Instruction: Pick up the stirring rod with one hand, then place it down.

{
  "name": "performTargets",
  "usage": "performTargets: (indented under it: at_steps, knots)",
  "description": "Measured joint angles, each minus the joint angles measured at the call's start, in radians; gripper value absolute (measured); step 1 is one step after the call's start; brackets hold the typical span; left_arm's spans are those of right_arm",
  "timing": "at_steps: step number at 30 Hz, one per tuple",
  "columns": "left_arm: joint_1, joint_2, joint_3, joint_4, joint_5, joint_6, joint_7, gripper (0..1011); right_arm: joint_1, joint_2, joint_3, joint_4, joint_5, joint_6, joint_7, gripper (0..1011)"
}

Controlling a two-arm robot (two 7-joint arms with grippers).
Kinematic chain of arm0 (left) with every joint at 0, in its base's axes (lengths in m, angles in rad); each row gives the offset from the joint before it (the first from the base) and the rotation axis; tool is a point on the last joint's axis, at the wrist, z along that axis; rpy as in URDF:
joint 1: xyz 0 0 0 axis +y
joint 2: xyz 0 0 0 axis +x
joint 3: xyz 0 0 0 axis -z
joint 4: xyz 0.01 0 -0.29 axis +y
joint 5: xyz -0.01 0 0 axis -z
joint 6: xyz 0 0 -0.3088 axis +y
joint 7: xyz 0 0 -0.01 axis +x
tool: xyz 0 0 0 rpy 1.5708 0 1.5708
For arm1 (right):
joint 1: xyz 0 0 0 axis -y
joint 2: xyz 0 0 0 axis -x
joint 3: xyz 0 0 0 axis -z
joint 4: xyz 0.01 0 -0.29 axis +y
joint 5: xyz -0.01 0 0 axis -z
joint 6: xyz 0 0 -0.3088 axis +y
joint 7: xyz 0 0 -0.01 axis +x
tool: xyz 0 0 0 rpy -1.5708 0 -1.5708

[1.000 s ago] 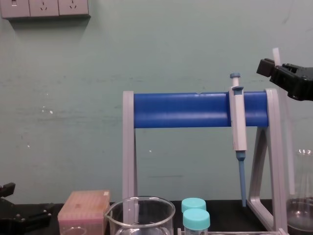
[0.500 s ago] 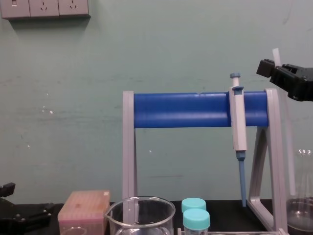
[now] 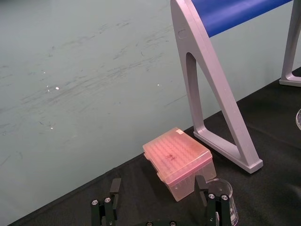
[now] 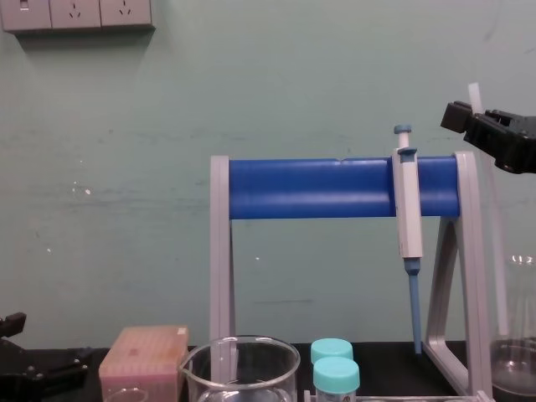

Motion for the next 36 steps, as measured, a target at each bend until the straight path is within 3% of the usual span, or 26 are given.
performTargets:
  at_steps: [36]
  knots:
    - [0.0, 0.0, 0.0, 0.0, 0.0, 0.0, 0.0, 1000, 0.011, 0.004, -0.017, 0.007, -0.017, 0.019, -0.008, 69]
